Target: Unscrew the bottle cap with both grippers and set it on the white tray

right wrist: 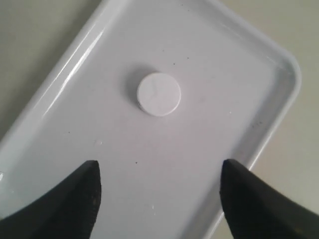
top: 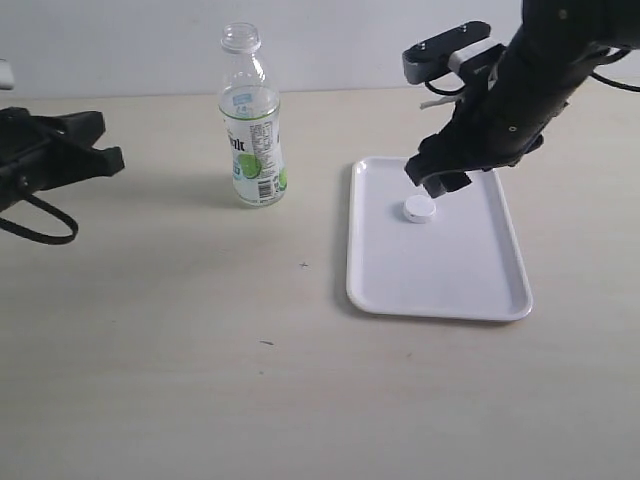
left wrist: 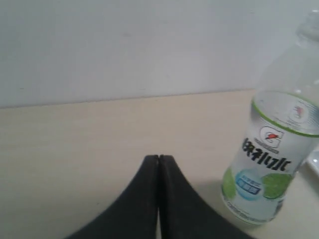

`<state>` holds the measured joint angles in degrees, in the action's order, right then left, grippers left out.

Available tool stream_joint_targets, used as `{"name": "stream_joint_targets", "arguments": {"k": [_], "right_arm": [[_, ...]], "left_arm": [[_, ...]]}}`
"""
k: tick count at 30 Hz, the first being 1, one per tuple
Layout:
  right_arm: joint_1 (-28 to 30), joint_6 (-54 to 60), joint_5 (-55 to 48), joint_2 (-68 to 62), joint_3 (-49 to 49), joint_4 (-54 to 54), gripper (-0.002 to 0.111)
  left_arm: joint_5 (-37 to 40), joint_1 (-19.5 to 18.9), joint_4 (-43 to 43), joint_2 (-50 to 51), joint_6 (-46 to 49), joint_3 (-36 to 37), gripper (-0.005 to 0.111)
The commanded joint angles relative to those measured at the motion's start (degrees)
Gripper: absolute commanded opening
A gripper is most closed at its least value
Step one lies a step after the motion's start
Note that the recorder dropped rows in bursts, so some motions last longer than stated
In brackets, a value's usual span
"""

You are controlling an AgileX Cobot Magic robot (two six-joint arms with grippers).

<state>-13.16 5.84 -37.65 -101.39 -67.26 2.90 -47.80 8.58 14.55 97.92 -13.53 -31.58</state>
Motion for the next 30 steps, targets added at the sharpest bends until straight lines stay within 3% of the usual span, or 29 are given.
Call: {"name": "stream_joint_targets", "arguments": {"k": [1,18,23,30], "right_arm": [[0.3,0.0,9.1,8.0,7.8,-2.1,0.064],[0.2,0.0,35.9,33.7,35.0,-5.5,0.064],[0.2,-0.1,37.2,36.0,38.6,-6.3,0.064],[0.2,-2.1,36.4,36.0,38.8,-9.3,0.064]], "left_arm": [[1.6,-0.1,-6.5,-6.5,3.1,4.1,0.0],[-0.6,-0.1,-9.4,-36.9,2.0,27.0,0.0],[0.3,-0.1,-9.7,-45.6,2.0,31.6,0.0],[15.6,-0.1,-9.8,-57.6,1.5,31.6,0.0]]}}
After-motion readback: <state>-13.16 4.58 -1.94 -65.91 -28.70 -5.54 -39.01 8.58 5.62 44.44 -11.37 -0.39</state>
